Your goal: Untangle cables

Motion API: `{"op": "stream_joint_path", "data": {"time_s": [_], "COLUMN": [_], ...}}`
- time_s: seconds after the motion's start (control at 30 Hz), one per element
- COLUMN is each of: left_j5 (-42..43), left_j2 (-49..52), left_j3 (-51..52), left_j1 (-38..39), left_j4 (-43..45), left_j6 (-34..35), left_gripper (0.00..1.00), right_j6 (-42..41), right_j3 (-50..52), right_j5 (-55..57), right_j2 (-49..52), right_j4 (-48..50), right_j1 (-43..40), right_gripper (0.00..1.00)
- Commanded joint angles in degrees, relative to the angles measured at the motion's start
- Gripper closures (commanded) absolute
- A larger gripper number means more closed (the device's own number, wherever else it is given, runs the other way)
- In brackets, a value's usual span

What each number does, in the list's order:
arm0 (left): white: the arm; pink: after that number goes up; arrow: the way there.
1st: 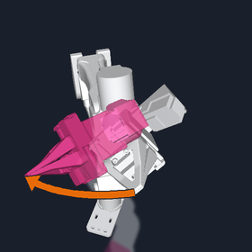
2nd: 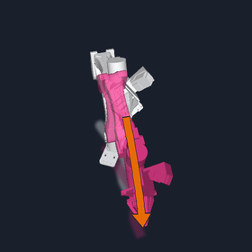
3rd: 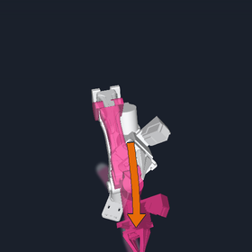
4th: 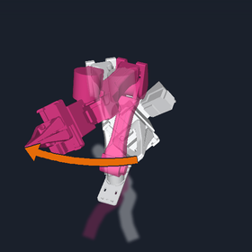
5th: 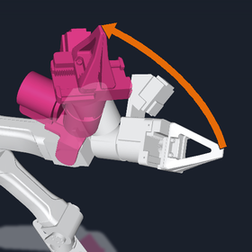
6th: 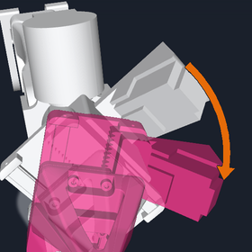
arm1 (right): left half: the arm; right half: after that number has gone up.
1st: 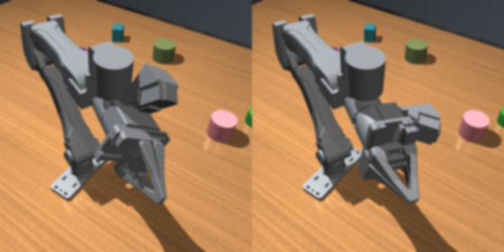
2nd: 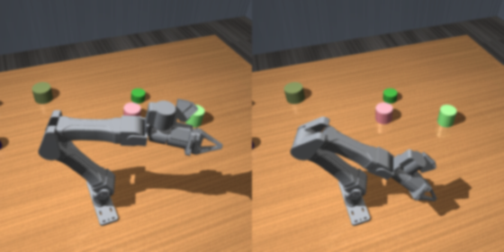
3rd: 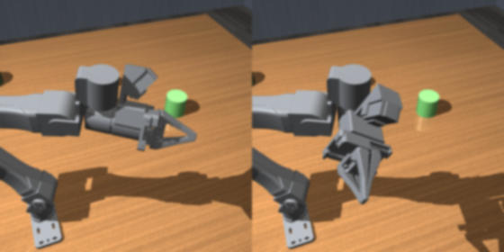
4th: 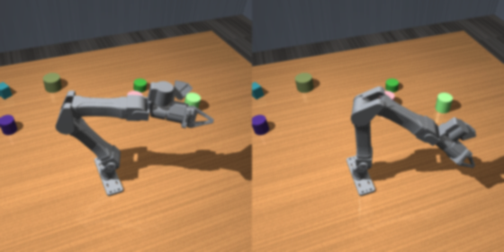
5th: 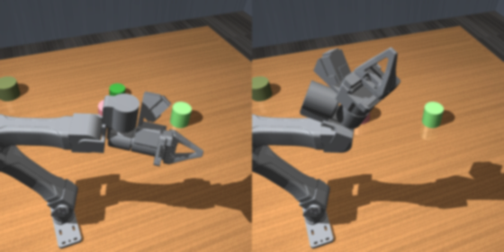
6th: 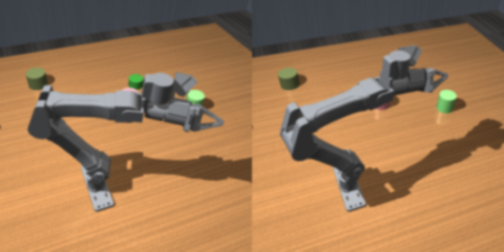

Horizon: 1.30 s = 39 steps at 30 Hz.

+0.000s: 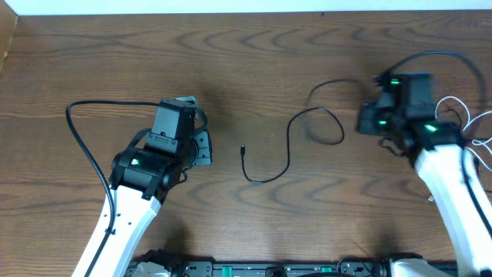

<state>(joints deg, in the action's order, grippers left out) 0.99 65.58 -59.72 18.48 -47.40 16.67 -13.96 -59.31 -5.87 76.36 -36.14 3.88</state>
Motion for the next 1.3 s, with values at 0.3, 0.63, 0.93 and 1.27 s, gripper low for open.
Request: {"op": "stream_joint_path", "data": {"time_s": [0.3, 0.63, 0.93, 1.27], "left_j5": [-0.1, -0.1, -0.1, -0.1], "left_j2": [-0.1, -0.1, -0.1, -0.1], "left_j3": [-0.5, -0.5, -0.5, -0.5], "left_j1": [-0.2, -0.2, -0.2, -0.2], "left_j4": [-0.2, -0.1, -0.1, -0.1], "left_j6": [0.1, 0.1, 0.1, 0.1], "left_gripper": [0.56, 0.56, 0.56, 0.56], "right_j6": [0.7, 0.8, 0.8, 2.5], "right_j3": [-0.9, -0.9, -0.9, -0.9], "right_j5": [33.8, 15.1, -11.0, -7.0], "right_j2": [-9.0, -6.2, -1.4, 11.6], "right_j4": [-1.0, -0.6, -6.0, -9.9], "right_j1": [-17.3, -24.9, -20.7, -10.1], "right_gripper": [0.95, 0.75, 0.61, 0.48]}}
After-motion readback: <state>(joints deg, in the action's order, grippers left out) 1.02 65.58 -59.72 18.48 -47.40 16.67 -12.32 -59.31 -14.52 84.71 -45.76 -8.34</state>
